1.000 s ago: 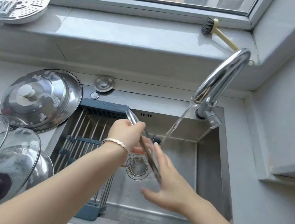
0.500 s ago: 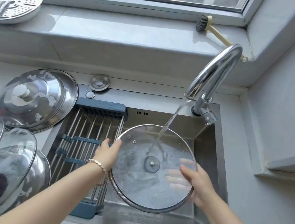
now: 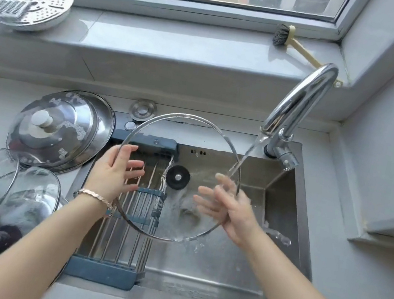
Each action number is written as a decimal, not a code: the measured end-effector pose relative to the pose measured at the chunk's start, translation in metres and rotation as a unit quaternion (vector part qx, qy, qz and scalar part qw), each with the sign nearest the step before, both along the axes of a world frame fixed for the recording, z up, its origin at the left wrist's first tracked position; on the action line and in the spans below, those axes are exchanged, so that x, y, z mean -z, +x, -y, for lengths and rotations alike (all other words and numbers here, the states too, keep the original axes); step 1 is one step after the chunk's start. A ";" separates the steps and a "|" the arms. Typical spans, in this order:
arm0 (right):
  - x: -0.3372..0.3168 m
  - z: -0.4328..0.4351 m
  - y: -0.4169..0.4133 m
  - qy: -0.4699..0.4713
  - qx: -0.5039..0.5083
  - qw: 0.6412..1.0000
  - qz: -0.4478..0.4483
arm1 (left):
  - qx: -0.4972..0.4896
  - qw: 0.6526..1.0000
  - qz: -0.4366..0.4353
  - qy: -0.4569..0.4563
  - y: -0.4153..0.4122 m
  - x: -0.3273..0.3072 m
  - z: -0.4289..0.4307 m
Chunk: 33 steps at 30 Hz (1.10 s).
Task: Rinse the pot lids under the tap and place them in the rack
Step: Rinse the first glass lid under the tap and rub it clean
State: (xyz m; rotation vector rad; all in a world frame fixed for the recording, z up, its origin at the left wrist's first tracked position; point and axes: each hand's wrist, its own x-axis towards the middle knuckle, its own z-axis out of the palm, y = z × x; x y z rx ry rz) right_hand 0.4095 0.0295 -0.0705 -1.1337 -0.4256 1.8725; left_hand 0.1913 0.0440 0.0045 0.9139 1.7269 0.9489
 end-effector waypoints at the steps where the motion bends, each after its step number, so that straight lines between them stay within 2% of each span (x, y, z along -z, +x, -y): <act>1: -0.011 -0.008 0.004 0.046 -0.015 0.996 0.070 | -0.022 0.999 0.015 -0.019 -0.003 0.011 -0.001; 4: -0.051 -0.027 0.015 0.140 -0.085 0.957 0.239 | -0.081 0.981 0.124 -0.127 0.009 0.040 -0.001; 8: -0.087 -0.044 0.026 0.151 -0.185 0.899 0.367 | -0.076 0.934 0.224 -0.268 0.046 0.065 0.009; 10: -0.092 -0.050 0.034 0.121 -0.210 0.887 0.393 | -0.020 0.930 0.216 -0.296 0.063 0.073 0.016; 11: -0.091 -0.052 0.040 0.091 -0.213 0.890 0.392 | 0.025 0.939 0.174 -0.295 0.069 0.075 0.020; 12: -0.089 -0.052 0.047 0.056 -0.211 0.897 0.384 | 0.089 0.950 0.093 -0.284 0.073 0.079 0.025; 14: -0.081 -0.051 0.062 -0.015 -0.192 0.913 0.360 | 0.228 0.948 -0.083 -0.208 0.075 0.082 0.038; 16: -0.073 -0.046 0.073 -0.073 -0.168 0.928 0.325 | 0.342 0.920 -0.168 -0.097 0.076 0.073 0.050; 18: -0.066 -0.039 0.077 -0.112 -0.149 0.938 0.291 | 0.434 0.872 -0.226 0.027 0.074 0.062 0.057; 20: -0.061 -0.035 0.074 -0.138 -0.135 0.946 0.262 | 0.476 0.827 -0.262 0.146 0.067 0.059 0.055; 22: -0.054 -0.037 0.067 -0.151 -0.134 0.948 0.247 | 0.450 0.797 -0.299 0.270 0.060 0.062 0.050; 23: -0.052 -0.040 0.062 -0.150 -0.138 0.947 0.250 | 0.415 0.803 -0.297 0.309 0.055 0.062 0.047; 25: -0.056 -0.048 0.046 -0.129 -0.158 0.938 0.281 | 0.362 0.855 -0.227 0.295 0.045 0.062 0.044; 27: -0.060 -0.059 0.025 -0.092 -0.178 0.924 0.324 | 0.274 0.929 -0.136 0.208 0.041 0.053 0.044; 29: -0.063 -0.067 -0.001 -0.036 -0.199 0.896 0.396 | 0.120 0.987 -0.005 0.104 0.041 0.048 0.040; 31: -0.064 -0.071 -0.024 0.034 -0.226 0.855 0.466 | -0.011 0.996 0.080 0.042 0.039 0.042 0.034; 33: -0.063 -0.071 -0.036 0.097 -0.243 0.819 0.511 | -0.075 0.989 0.130 0.006 0.033 0.038 0.030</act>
